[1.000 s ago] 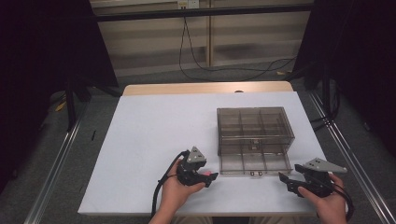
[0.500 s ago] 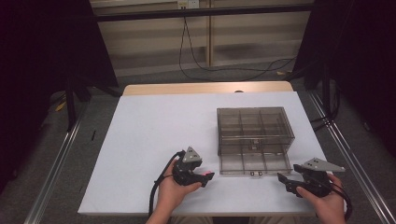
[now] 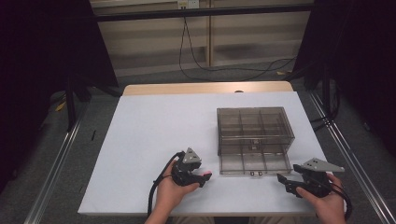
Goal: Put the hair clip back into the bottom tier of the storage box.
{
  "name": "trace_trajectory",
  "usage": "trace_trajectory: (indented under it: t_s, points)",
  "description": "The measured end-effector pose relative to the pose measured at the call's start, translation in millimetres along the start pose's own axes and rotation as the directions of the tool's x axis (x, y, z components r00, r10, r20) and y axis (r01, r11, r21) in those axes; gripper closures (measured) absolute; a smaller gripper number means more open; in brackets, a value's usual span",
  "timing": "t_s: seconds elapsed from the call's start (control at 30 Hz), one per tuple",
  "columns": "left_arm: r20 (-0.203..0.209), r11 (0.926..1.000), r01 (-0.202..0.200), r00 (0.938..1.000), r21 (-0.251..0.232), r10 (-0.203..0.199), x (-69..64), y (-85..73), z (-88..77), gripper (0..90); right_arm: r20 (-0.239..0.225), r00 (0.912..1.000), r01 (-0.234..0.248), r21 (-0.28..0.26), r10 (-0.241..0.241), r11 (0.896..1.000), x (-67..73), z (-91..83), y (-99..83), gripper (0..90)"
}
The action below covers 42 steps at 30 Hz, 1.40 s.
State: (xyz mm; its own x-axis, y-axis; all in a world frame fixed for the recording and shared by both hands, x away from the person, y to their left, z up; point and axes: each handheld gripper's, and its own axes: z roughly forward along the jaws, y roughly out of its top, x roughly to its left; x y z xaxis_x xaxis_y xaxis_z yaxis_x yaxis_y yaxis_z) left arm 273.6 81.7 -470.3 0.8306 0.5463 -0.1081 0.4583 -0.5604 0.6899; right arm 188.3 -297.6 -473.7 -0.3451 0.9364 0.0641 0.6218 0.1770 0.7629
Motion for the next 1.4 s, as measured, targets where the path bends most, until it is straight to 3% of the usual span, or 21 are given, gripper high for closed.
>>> trace_trajectory:
  t_s: [0.4, 0.63, 0.93, 1.23, 1.4]
  points:
    - [-0.007, 0.9994, -0.011, 0.9999, 0.034, 0.011, -1.1, -2.3, 2.5, 49.7, -0.012, 0.9999, -0.002, 0.005, 0.002, 1.000, -0.1, -0.6, -0.1, 20.9]
    - [-0.024, 0.9995, -0.013, 0.9996, 0.027, 0.014, -0.1, -3.7, 2.0, 59.6, -0.013, 0.9999, 0.000, 0.004, 0.000, 1.000, -0.3, -0.8, 0.9, 17.4]
    - [-0.035, 0.9979, -0.036, 0.9987, 0.054, 0.038, -0.9, -3.0, 0.0, 73.3, -0.011, 0.9999, -0.001, 0.010, 0.002, 1.000, -0.1, 0.9, 0.5, 12.2]
    - [-0.031, 0.9981, -0.021, 0.9993, 0.058, 0.023, -1.5, -2.2, 0.3, 76.2, -0.015, 0.9999, -0.007, 0.009, 0.007, 1.000, -0.2, 1.7, 0.5, 9.8]
    - [-0.020, 0.9988, 0.014, 0.9997, 0.047, -0.013, 0.3, -1.3, -0.1, 76.3, -0.018, 0.9998, -0.001, 0.013, 0.001, 1.000, 0.1, 2.1, 0.2, 8.2]
